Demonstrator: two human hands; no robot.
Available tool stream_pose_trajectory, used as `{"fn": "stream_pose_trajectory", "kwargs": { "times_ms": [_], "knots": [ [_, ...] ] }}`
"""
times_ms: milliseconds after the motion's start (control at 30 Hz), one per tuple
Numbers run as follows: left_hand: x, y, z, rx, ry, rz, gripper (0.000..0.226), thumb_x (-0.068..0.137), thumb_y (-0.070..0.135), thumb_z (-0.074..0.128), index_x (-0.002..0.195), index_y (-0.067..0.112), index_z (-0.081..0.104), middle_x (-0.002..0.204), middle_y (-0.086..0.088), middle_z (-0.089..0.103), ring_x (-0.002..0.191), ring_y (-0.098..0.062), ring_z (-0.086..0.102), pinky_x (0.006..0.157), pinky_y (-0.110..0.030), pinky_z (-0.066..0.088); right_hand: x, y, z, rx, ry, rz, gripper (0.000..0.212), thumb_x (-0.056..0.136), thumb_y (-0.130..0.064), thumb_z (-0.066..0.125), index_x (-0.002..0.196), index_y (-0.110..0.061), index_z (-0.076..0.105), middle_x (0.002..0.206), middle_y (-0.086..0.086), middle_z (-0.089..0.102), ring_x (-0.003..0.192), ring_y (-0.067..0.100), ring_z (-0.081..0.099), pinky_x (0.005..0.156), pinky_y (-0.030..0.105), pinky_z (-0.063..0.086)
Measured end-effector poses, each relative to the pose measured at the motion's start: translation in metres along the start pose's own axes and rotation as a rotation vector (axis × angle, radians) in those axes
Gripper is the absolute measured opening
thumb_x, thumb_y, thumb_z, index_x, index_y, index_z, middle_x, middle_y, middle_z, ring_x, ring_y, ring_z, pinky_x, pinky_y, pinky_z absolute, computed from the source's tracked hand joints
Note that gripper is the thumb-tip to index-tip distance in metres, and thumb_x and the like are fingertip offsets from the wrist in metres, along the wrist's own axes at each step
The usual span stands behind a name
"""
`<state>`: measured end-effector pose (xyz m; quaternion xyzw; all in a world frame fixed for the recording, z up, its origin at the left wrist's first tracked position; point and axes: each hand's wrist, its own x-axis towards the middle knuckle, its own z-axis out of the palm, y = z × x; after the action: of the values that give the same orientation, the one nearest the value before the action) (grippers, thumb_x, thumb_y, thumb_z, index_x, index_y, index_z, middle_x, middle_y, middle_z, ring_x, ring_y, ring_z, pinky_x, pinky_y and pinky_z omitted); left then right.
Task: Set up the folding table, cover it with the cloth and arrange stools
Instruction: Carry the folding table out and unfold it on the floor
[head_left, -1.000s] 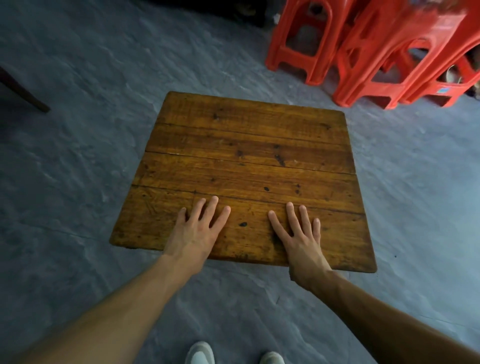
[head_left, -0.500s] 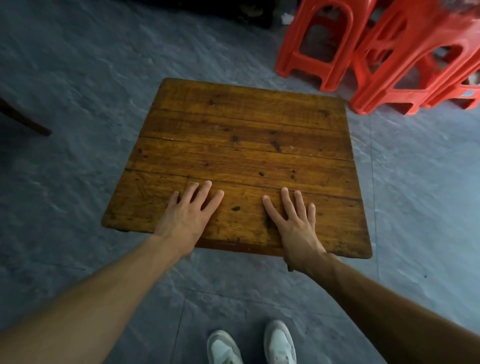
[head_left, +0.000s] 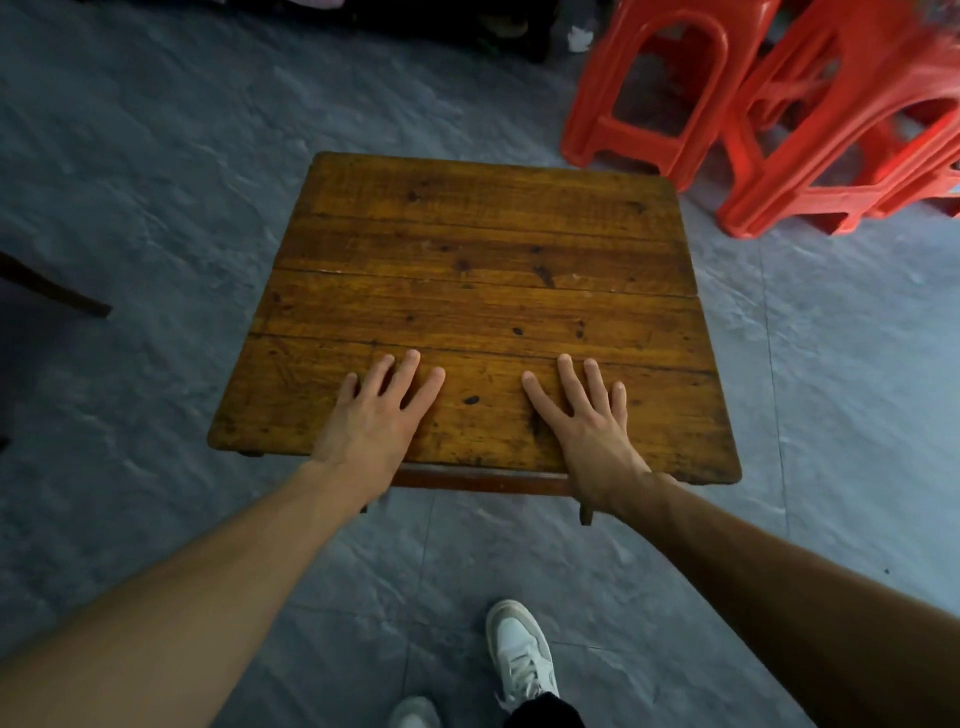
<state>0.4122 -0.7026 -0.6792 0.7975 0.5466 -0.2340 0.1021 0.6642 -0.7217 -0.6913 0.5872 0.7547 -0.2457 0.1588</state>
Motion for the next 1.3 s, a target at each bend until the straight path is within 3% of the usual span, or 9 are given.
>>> {"fn": "stream_pose_trajectory", "kwargs": {
  "times_ms": [200, 467, 1000, 1300],
  "knots": [
    [0.005, -0.051, 0.019, 0.048, 0.022, 0.030, 0.129, 0.070, 0.007, 0.082, 0.151, 0.028, -0.017, 0.160, -0.006, -0.018, 0.148, -0.033, -0.003, 0.118, -0.052, 0.019, 0.026, -0.045, 0.010, 0.011, 0.034, 0.042, 0.130, 0.076, -0.015, 0.078, 0.147, -0.039, -0.029, 0.156, 0.009, -0.035, 0.141, 0.039, -0.033, 0.112, 0.061, -0.014],
    [-0.014, -0.096, 0.039, 0.061, 0.045, 0.117, 0.120, 0.074, 0.005, 0.076, 0.153, 0.025, -0.012, 0.160, -0.012, -0.014, 0.147, -0.036, -0.001, 0.115, -0.055, 0.022, 0.021, -0.102, 0.035, 0.035, 0.078, 0.118, 0.133, 0.076, -0.013, 0.079, 0.145, -0.042, -0.030, 0.156, 0.006, -0.035, 0.142, 0.037, -0.032, 0.110, 0.057, -0.015],
    [-0.083, -0.080, 0.041, 0.041, 0.046, 0.113, 0.125, 0.068, 0.002, 0.080, 0.153, 0.025, -0.009, 0.161, -0.012, -0.009, 0.146, -0.037, 0.004, 0.114, -0.055, 0.026, -0.041, -0.120, 0.040, 0.049, 0.066, 0.090, 0.118, 0.081, -0.002, 0.064, 0.148, -0.043, -0.024, 0.158, 0.004, -0.030, 0.144, 0.034, -0.031, 0.116, 0.059, -0.010],
    [-0.141, -0.062, 0.073, 0.036, 0.048, 0.095, 0.129, 0.066, 0.014, 0.086, 0.151, 0.026, -0.010, 0.160, -0.010, -0.008, 0.146, -0.037, 0.006, 0.113, -0.053, 0.028, -0.085, -0.133, 0.069, 0.013, 0.060, 0.054, 0.123, 0.078, -0.002, 0.070, 0.148, -0.042, -0.023, 0.159, 0.004, -0.028, 0.145, 0.034, -0.027, 0.115, 0.059, -0.009]
  ]
}}
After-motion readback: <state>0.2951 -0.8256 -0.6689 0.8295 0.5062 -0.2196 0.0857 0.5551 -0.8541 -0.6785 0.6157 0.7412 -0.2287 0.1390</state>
